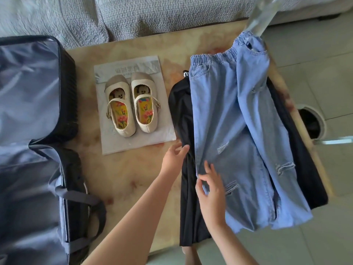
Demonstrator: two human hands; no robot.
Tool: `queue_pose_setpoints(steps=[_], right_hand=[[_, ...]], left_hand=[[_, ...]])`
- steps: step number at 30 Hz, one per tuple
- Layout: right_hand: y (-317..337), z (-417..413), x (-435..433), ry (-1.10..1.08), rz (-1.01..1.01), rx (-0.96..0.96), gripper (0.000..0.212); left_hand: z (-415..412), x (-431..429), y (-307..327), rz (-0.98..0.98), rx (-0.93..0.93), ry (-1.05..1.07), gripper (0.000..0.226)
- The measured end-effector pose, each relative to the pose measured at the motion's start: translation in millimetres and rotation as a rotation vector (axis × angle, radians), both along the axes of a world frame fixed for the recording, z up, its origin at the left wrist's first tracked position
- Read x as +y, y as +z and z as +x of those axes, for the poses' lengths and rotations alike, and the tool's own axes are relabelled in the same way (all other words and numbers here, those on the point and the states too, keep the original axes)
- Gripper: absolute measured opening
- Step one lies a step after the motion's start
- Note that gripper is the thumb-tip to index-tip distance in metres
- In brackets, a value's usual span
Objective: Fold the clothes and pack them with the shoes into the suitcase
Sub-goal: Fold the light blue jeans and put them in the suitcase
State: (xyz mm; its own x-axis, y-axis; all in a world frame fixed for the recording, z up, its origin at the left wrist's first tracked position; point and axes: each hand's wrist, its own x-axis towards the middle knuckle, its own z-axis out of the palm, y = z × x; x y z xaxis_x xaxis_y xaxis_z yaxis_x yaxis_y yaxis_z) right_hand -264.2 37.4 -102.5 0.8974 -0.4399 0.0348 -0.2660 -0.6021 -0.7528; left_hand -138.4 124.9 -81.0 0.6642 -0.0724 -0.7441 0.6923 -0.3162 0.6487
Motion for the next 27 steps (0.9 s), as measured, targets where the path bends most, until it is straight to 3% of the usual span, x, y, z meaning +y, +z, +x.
queue_pose_setpoints(steps=[3,5,9,13,17,22,25,27], right_hand=[[14.8,-26.4,17.9,0.076,0.050,-0.056,0.013],[20.2,-43.8,29.3,0.159,0.046,-0.077,0.015],[16.8,-80.9,31.9,0.327,0.025,-0.050,0.018],[18.9,-71.3,-10.5,0.034,0.258,0.089,0.016],[20.1,-1.1,-71.0,-0.298,0.103,0.126,0.049],[10.9,87.8,-120.2,-0.371,-0.034,0.319,0.078],[10.3,112.7,-130.3,-0.332,-0.123,0.436,0.078],[7.2,117.6,-134.4,-0.349,-0.150,0.437,0.060]], left_hand=[[16.1,-5.5,3.9,-0.111,0.080,0.171,0.054],[26.7,-7.9,5.3,-0.087,0.064,0.178,0.053],[36.4,-8.4,9.1,-0.061,-0.001,0.241,0.036],[30.9,3.2,17.5,-0.124,-0.074,0.248,0.009],[10.0,18.3,12.2,-0.063,-0.023,0.064,0.010],[-9.9,37.0,10.7,-0.023,0.231,-0.311,0.024],[-17.9,44.2,16.6,-0.069,0.317,-0.570,0.033],[-21.7,48.4,18.9,-0.098,0.359,-0.678,0.028]])
